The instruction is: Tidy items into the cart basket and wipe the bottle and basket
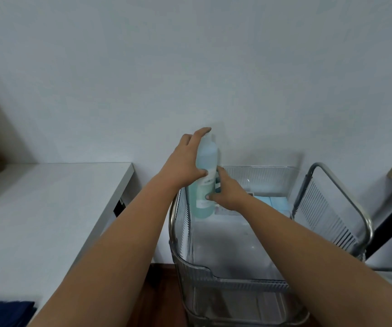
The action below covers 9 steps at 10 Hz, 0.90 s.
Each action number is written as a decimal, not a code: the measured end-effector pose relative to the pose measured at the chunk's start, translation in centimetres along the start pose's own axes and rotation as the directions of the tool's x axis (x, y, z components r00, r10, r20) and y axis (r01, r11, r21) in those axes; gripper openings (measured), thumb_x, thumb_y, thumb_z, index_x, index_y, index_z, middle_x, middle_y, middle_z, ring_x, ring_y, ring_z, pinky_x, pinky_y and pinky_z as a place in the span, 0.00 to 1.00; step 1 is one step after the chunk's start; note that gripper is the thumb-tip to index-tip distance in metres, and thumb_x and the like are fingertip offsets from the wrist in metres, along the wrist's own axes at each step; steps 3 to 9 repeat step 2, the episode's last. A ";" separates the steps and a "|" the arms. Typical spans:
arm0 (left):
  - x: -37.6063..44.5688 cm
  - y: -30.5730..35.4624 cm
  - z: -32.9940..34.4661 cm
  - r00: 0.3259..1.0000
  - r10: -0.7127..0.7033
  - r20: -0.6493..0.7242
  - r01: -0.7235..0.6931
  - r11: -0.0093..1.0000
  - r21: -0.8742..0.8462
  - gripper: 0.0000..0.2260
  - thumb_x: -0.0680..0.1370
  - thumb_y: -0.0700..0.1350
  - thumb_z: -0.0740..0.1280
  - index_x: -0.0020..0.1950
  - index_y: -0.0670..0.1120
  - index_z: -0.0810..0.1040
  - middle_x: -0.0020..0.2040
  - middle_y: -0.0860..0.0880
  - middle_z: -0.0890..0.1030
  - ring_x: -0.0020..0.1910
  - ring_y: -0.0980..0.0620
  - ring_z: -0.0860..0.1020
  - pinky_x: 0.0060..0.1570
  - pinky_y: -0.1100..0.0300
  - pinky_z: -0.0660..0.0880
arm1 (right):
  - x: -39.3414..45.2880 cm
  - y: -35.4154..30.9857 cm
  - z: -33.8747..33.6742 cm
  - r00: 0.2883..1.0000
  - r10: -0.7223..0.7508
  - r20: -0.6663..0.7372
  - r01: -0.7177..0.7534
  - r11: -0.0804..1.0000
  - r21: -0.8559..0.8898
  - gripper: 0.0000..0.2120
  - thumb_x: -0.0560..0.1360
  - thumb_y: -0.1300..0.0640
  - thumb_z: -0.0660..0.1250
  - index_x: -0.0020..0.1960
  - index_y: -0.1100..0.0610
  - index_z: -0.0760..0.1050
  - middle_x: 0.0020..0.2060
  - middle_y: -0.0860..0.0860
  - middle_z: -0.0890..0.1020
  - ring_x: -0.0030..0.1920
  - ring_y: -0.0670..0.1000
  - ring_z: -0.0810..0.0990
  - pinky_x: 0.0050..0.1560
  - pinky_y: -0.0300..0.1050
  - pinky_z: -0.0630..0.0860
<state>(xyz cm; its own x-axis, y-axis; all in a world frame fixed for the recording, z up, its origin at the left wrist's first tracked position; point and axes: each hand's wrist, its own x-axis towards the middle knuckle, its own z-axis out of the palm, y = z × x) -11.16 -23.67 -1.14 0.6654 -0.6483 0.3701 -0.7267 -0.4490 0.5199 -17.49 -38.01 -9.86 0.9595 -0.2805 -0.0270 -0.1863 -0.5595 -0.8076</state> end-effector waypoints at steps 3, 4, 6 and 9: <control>-1.5 0.5 0.0 1.000 0.009 -0.003 -0.009 1.000 0.030 0.50 0.67 0.45 0.75 0.77 0.66 0.44 0.70 0.48 0.65 0.57 0.46 0.75 0.51 0.54 0.77 | -1.3 -0.4 -1.0 1.000 0.008 0.012 -0.008 1.000 0.002 0.49 0.67 0.56 0.77 0.77 0.47 0.49 0.68 0.52 0.71 0.64 0.55 0.74 0.59 0.50 0.75; -1.5 0.5 0.0 1.000 0.009 -0.003 -0.009 1.000 0.030 0.50 0.67 0.45 0.75 0.77 0.66 0.44 0.70 0.48 0.65 0.57 0.46 0.75 0.51 0.54 0.77 | -1.3 -0.4 -1.0 1.000 0.008 0.012 -0.008 1.000 0.002 0.49 0.67 0.56 0.77 0.77 0.47 0.49 0.68 0.52 0.71 0.64 0.55 0.74 0.59 0.50 0.75; -1.5 0.5 0.0 1.000 0.009 -0.003 -0.009 1.000 0.030 0.50 0.67 0.45 0.75 0.77 0.66 0.44 0.70 0.48 0.65 0.57 0.46 0.75 0.51 0.54 0.77 | -1.3 -0.4 -1.0 1.000 0.008 0.012 -0.008 1.000 0.002 0.49 0.67 0.56 0.77 0.77 0.47 0.49 0.68 0.52 0.71 0.64 0.55 0.74 0.59 0.50 0.75; -1.5 0.5 0.0 1.000 0.009 -0.003 -0.009 1.000 0.030 0.50 0.67 0.45 0.75 0.77 0.66 0.44 0.70 0.48 0.65 0.57 0.46 0.75 0.51 0.54 0.77 | -1.3 -0.4 -1.0 1.000 0.008 0.012 -0.008 1.000 0.002 0.49 0.67 0.56 0.77 0.77 0.47 0.49 0.68 0.52 0.71 0.64 0.55 0.74 0.59 0.50 0.75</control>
